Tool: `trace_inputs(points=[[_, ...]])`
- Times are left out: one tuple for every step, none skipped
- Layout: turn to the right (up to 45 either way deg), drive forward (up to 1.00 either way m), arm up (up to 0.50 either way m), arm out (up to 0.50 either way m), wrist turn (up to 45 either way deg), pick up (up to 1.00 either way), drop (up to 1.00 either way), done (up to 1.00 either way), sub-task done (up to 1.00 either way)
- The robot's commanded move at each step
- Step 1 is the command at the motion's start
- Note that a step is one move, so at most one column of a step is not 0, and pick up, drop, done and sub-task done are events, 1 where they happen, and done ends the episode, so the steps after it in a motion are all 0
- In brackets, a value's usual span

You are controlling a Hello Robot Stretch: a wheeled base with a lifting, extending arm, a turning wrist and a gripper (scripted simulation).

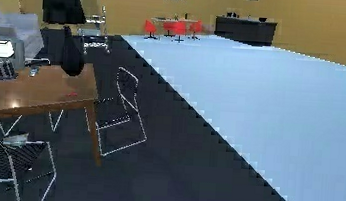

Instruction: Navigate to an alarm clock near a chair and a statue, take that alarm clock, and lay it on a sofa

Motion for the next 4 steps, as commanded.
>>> trace_inputs(points=[[9.0, 0.00, 0.00, 0.00, 0.0, 0.00, 0.00, 0.00, 0.00], [0.0, 1.00, 0.00, 0.00, 0.0, 0.00, 0.00, 0.00, 0.00], [0.0, 0.90, 0.00, 0.00, 0.0, 0.00, 0.00, 0.00, 0.00], [-30.0, 0.00, 0.00, 0.00, 0.0, 0.00, 0.00, 0.00, 0.00]])
